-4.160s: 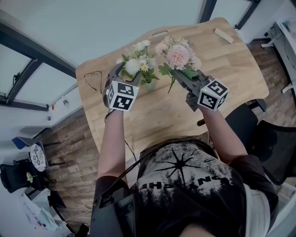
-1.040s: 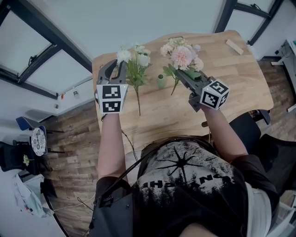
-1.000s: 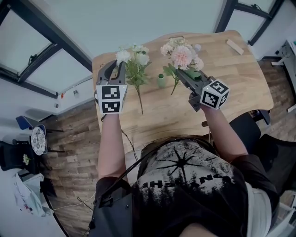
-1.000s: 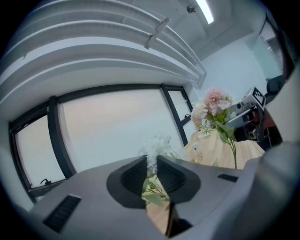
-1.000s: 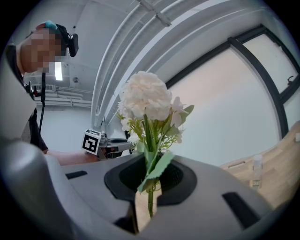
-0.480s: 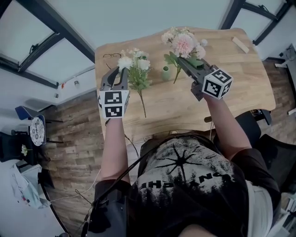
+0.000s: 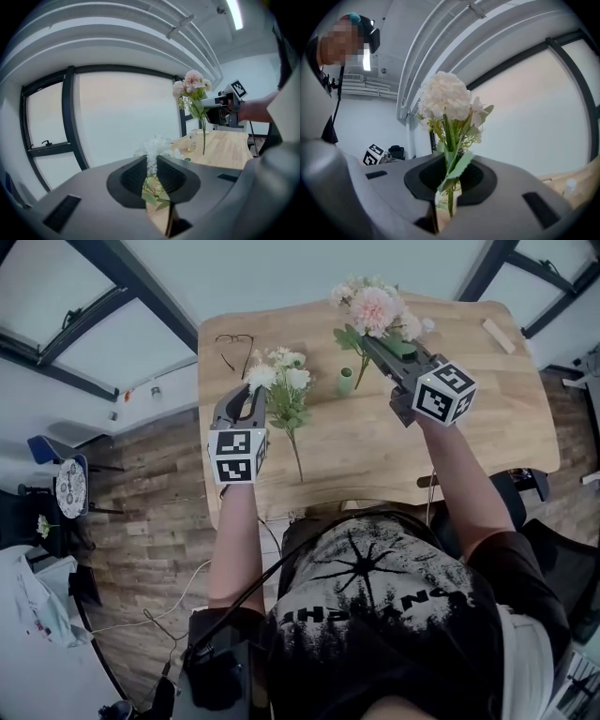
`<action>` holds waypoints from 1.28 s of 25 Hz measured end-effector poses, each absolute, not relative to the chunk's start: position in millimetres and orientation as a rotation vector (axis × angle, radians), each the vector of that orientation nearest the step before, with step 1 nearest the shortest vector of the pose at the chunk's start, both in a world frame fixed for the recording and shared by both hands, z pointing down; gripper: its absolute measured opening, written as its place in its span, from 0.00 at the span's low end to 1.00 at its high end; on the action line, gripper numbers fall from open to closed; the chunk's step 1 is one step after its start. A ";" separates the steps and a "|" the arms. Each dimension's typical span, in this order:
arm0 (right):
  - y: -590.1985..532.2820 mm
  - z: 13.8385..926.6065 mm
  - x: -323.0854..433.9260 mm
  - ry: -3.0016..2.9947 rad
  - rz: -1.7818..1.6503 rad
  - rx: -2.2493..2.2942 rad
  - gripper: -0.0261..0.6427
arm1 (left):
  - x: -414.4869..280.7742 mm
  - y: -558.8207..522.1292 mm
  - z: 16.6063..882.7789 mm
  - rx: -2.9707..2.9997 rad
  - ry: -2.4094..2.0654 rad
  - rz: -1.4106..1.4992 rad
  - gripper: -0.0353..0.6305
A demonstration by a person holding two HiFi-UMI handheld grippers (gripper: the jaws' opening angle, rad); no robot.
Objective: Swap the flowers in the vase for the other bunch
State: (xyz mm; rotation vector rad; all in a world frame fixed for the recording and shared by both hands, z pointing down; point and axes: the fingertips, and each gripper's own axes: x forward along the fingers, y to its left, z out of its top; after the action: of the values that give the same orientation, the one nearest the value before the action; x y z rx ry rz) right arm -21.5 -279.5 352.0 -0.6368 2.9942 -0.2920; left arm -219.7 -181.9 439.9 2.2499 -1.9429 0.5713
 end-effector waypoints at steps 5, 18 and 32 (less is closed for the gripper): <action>-293.9 347.5 -29.9 3.009 -0.237 -0.631 0.12 | -220.8 -178.0 448.8 2.214 -1.946 0.560 0.16; -327.7 376.7 -50.2 3.030 -0.243 -0.644 0.12 | -223.1 -189.1 477.8 2.169 -1.898 0.539 0.16; -340.8 428.6 -56.5 3.021 -0.309 -0.590 0.12 | -207.1 -223.7 499.1 2.167 -1.827 0.547 0.16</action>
State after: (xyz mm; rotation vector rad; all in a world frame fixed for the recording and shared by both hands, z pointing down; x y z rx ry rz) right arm -56.5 -340.8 428.6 -0.5898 3.0214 -0.3085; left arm -207.1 -223.7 499.1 2.1665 -1.8271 0.5467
